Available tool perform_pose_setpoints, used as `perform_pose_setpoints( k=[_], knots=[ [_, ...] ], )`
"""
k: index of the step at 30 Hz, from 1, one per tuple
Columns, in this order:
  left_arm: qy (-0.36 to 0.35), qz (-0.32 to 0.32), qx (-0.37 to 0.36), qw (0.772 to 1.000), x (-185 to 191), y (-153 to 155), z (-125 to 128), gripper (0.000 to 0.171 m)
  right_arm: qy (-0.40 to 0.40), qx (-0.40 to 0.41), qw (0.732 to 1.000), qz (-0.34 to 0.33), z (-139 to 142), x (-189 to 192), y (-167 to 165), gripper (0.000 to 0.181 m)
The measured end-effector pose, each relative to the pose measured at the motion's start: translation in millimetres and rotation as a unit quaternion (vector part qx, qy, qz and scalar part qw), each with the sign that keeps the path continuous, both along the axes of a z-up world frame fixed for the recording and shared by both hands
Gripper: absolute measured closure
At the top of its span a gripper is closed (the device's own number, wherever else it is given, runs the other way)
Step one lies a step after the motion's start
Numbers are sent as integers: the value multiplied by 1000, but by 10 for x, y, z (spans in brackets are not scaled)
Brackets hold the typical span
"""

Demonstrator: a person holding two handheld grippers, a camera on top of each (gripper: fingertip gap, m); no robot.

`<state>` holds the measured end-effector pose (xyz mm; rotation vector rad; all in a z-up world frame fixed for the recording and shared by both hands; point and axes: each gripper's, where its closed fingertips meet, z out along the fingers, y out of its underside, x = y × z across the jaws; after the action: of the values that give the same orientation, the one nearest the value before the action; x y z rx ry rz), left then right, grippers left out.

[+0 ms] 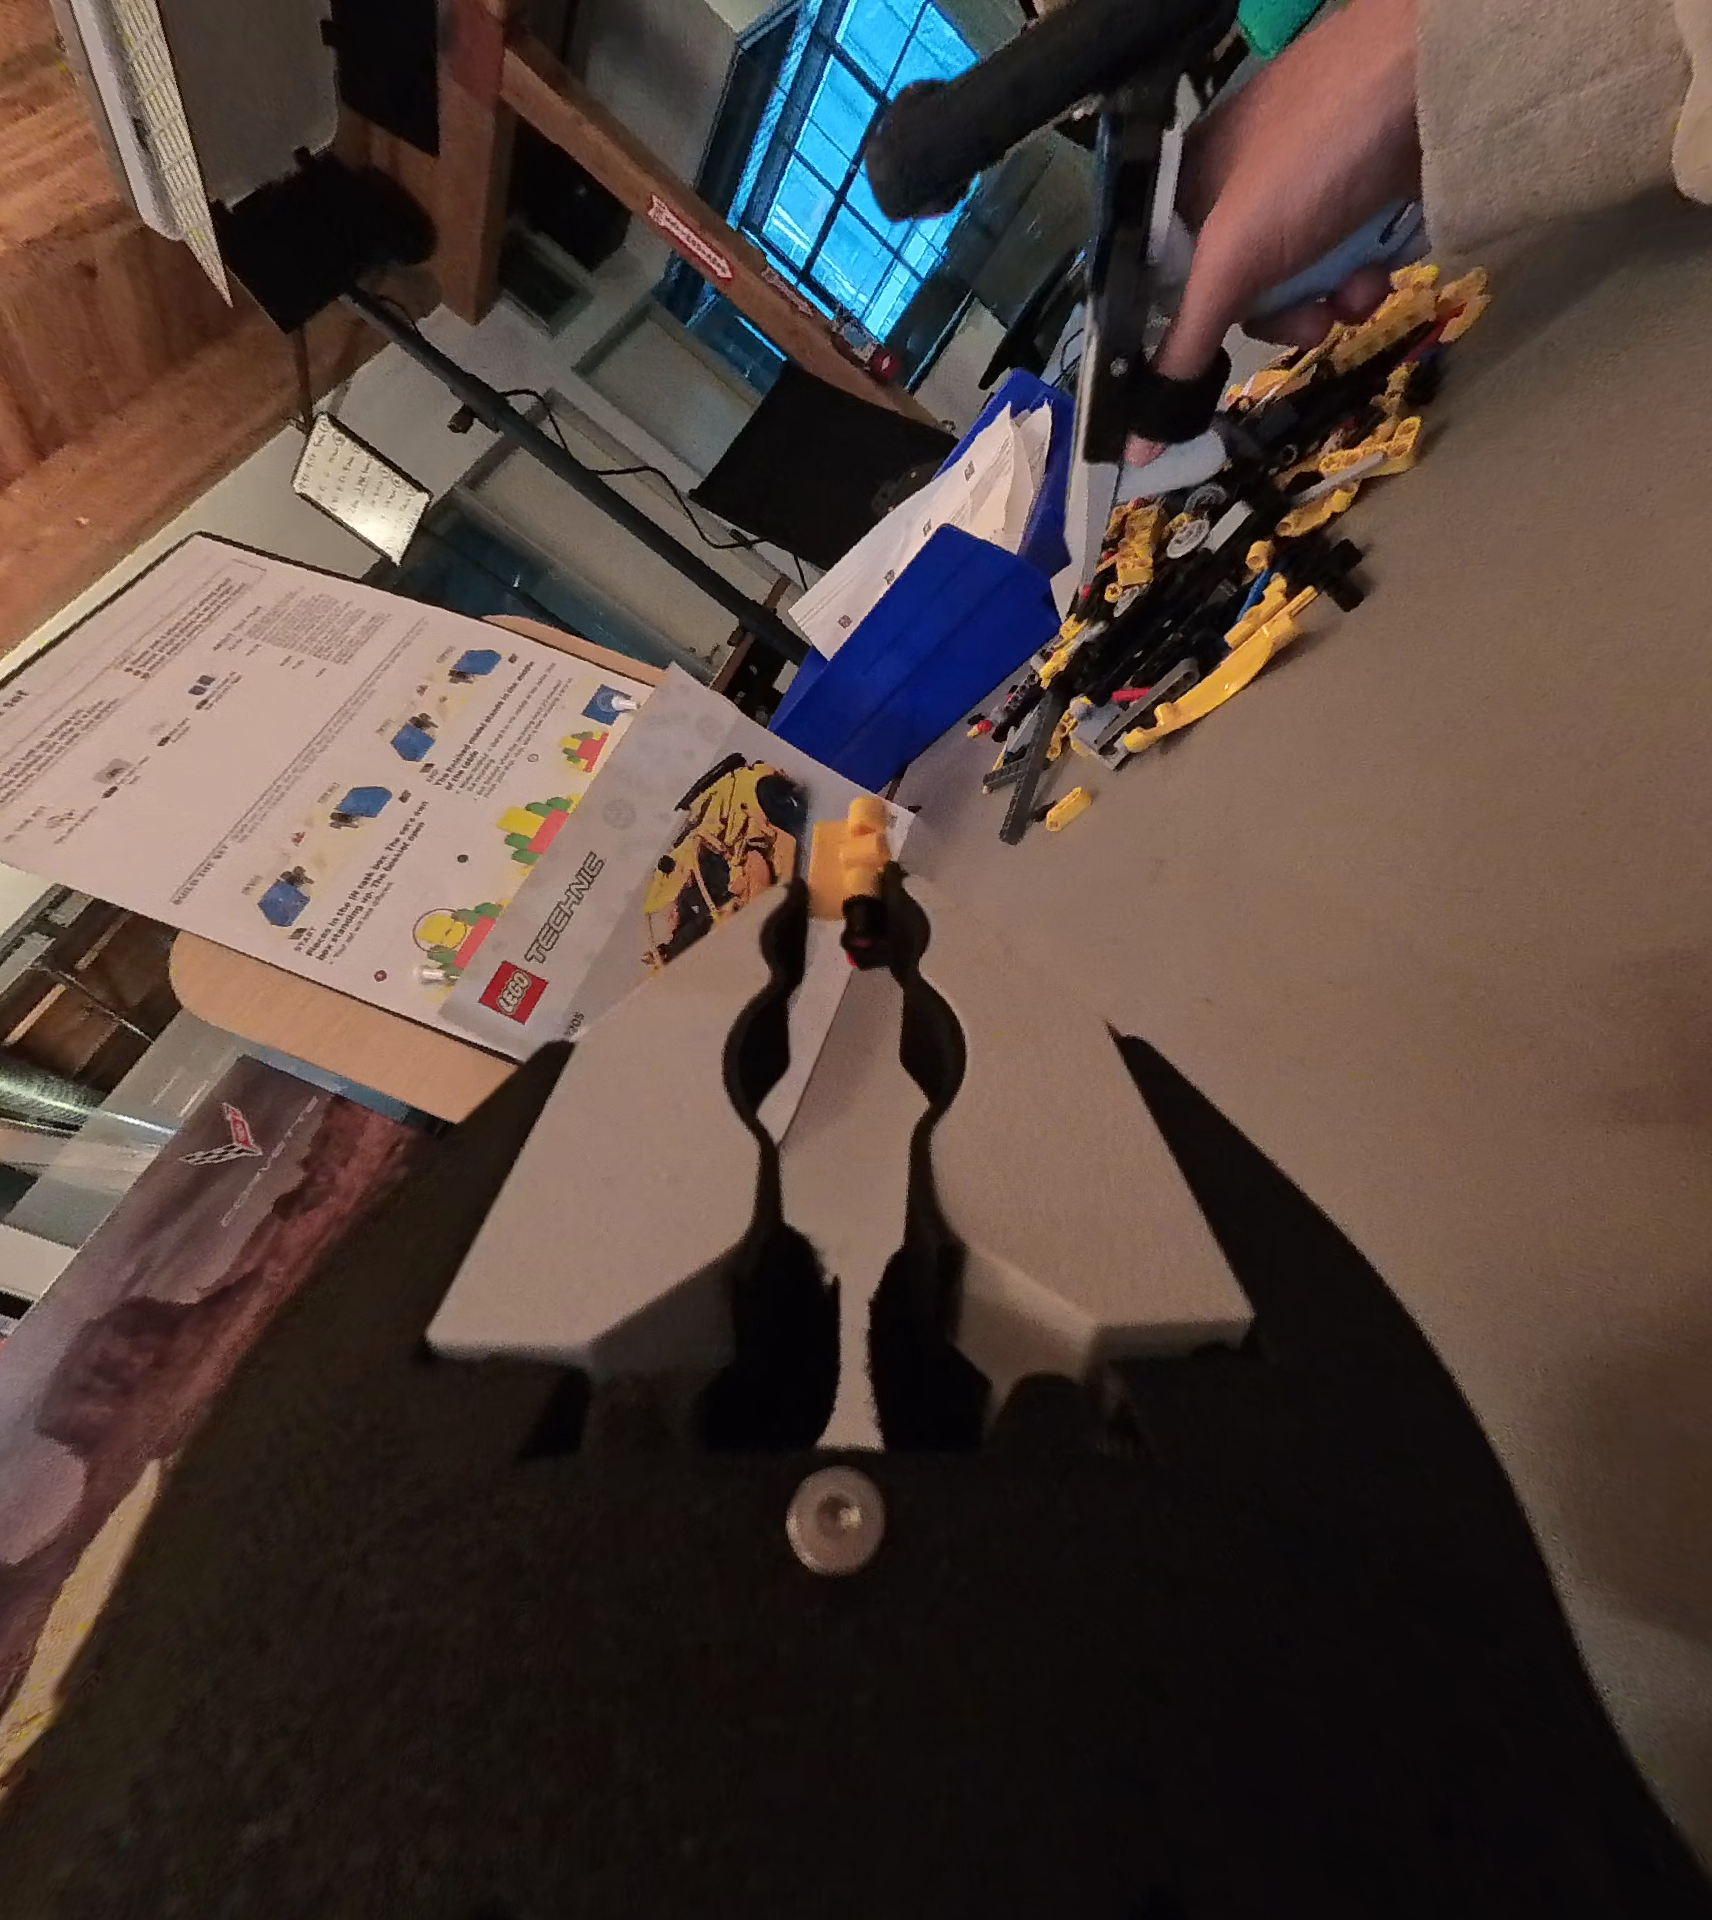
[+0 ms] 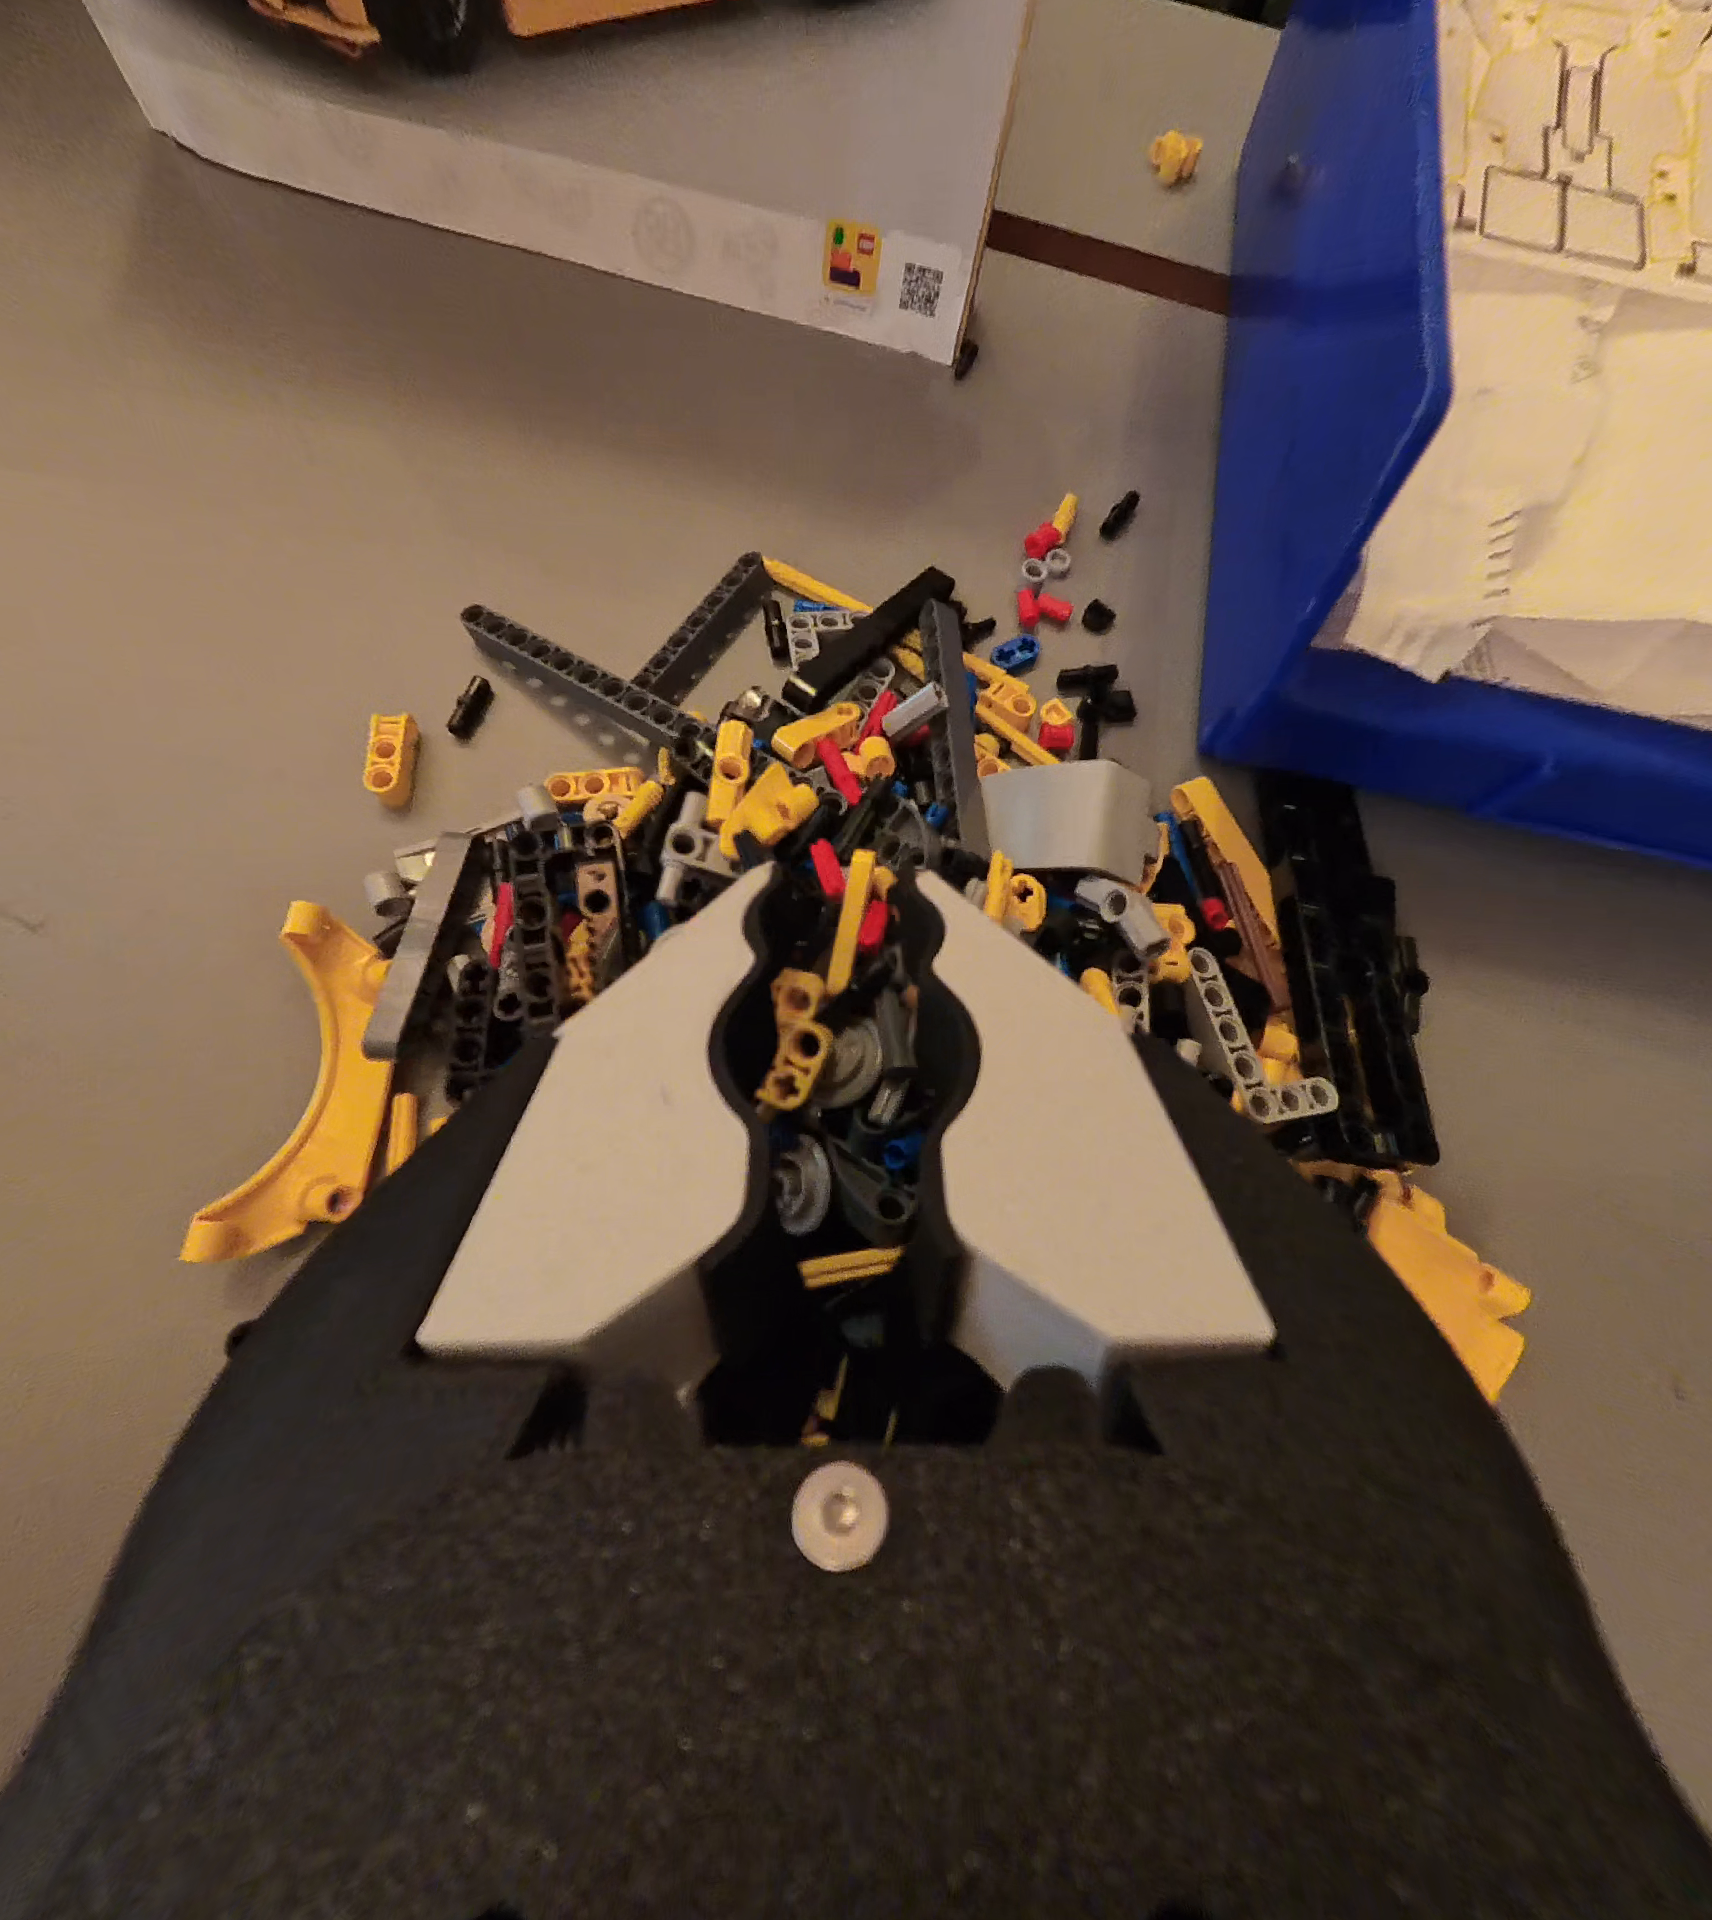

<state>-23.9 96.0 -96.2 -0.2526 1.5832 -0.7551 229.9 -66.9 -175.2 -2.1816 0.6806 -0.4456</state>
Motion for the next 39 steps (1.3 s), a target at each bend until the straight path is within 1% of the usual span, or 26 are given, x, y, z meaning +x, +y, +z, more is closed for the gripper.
perform_pose_setpoints(
  k=[2, 3, 4, 5, 6, 7, 8, 9, 10, 11, 12, 13, 15, 17, 18, 19, 25, 27, 29, 31, 35, 39],
  knots=[
    [-3, -1, -2, 1000, 1, -2, 7, 157, -24, 23, 999, 17, 148, -47, 114, 153],
    [0, -4, -5, 1000, 5, -10, -3, 157, -29, 58, 996, 55, 274, -171, 279, 151],
    [1, -6, -8, 1000, 4, -23, -7, 157, -16, 108, 987, 121, 415, -412, 513, 147],
    [0, -8, -9, 1000, 0, -40, -8, 157, 21, 159, 966, 201, 546, -757, 755, 148],
    [-2, -8, -9, 1000, 0, -54, -8, 157, 78, 209, 932, 286, 670, -1171, 966, 149],
    [-6, -6, -6, 1000, -1, -67, -9, 157, 145, 247, 889, 356, 778, -1567, 1118, 146],
    [-11, -4, 3, 1000, -5, -84, -12, 157, 208, 265, 849, 408, 838, -1899, 1225, 143],
    [-18, -1, 16, 1000, -6, -101, -16, 157, 258, 257, 817, 447, 833, -2165, 1298, 144],
    [-25, 3, 31, 999, -6, -119, -22, 157, 290, 237, 796, 476, 773, -2368, 1345, 144],
    [-28, 3, 45, 999, -11, -149, -40, 157, 304, 212, 785, 496, 681, -2510, 1367, 147],
    [-31, 2, 56, 998, -14, -179, -62, 157, 304, 193, 783, 507, 603, -2594, 1381, 153],
    [-34, 2, 66, 997, -11, -199, -78, 158, 298, 186, 784, 511, 567, -2637, 1397, 153],
    [-39, 2, 81, 996, 0, -209, -93, 157, 296, 208, 778, 514, 633, -2668, 1411, 155],
    [-38, -1, 92, 995, 7, -248, -128, 157, 302, 227, 774, 507, 681, -2632, 1406, 162],
    [-40, -2, 95, 995, 8, -268, -133, 157, 305, 233, 771, 508, 697, -2625, 1395, 172],
    [-43, 0, 98, 994, 9, -278, -130, 157, 303, 233, 772, 507, 692, -2618, 1393, 174],
    [-34, 16, 97, 995, 28, -282, -143, 157, 300, 232, 776, 504, 658, -2635, 1407, 174],
    [-23, 25, 90, 995, 34, -250, -158, 157, 281, 227, 786, 502, 635, -2606, 1420, 174],
    [-5, 42, 70, 997, 49, -198, -163, 157, 271, 231, 798, 486, 630, -2528, 1445, 174],
    [7, 46, 60, 997, 47, -166, -179, 157, 263, 225, 808, 476, 603, -2461, 1440, 174],
    [21, 51, 76, 996, 68, -170, -248, 161, 259, 217, 816, 469, 559, -2442, 1462, 174],
    [31, 62, 96, 993, 99, -164, -329, 163, 264, 209, 814, 473, 528, -2473, 1455, 174]
  ],
)
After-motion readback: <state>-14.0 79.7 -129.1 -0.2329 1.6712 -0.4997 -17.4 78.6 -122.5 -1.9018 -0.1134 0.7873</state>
